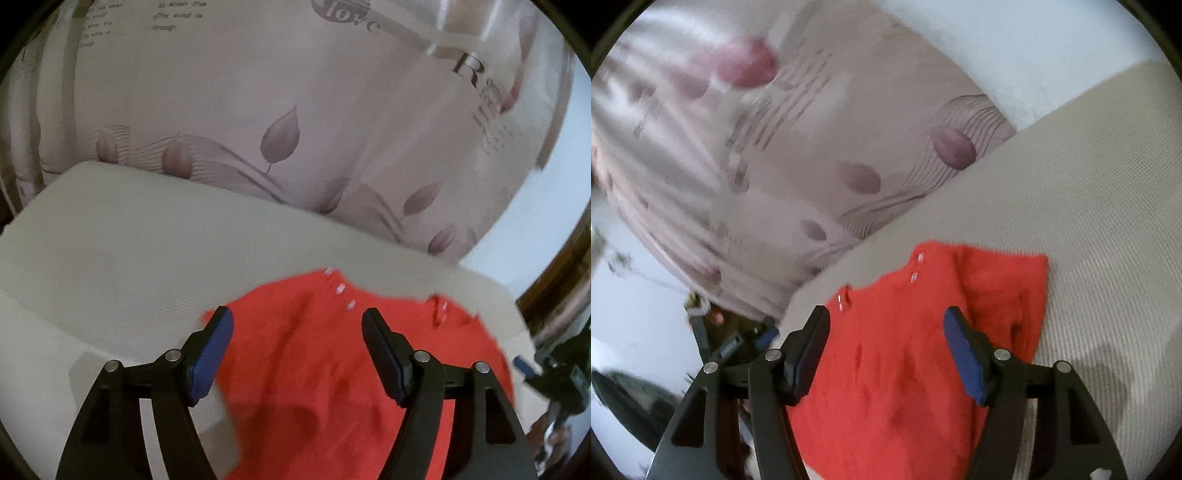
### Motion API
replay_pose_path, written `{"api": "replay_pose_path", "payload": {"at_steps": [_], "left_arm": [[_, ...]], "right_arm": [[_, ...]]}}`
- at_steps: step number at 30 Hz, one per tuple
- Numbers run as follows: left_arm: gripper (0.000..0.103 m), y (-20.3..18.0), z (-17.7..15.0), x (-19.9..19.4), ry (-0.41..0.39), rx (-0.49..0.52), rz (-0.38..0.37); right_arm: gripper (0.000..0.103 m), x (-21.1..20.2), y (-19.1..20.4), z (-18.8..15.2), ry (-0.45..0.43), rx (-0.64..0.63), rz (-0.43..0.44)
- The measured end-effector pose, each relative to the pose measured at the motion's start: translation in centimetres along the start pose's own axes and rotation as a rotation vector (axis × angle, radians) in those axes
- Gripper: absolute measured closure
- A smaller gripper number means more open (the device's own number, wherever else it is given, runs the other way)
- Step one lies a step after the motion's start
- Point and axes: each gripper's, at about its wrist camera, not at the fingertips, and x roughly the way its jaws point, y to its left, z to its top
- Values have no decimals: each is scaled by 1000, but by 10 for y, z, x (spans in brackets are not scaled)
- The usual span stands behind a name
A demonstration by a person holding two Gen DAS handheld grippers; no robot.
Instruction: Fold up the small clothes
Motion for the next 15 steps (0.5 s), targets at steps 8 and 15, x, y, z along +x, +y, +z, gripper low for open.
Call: {"api": "replay_pose_path", "payload": {"at_steps": [8, 15], "left_arm": [[31, 27, -35, -21, 58, 74, 18], [31, 31, -42, 1, 173, 60, -93]], "right_arm": [[41, -26, 59, -58, -54, -326, -331], [41, -7, 67, -67, -26, -397, -427]]}}
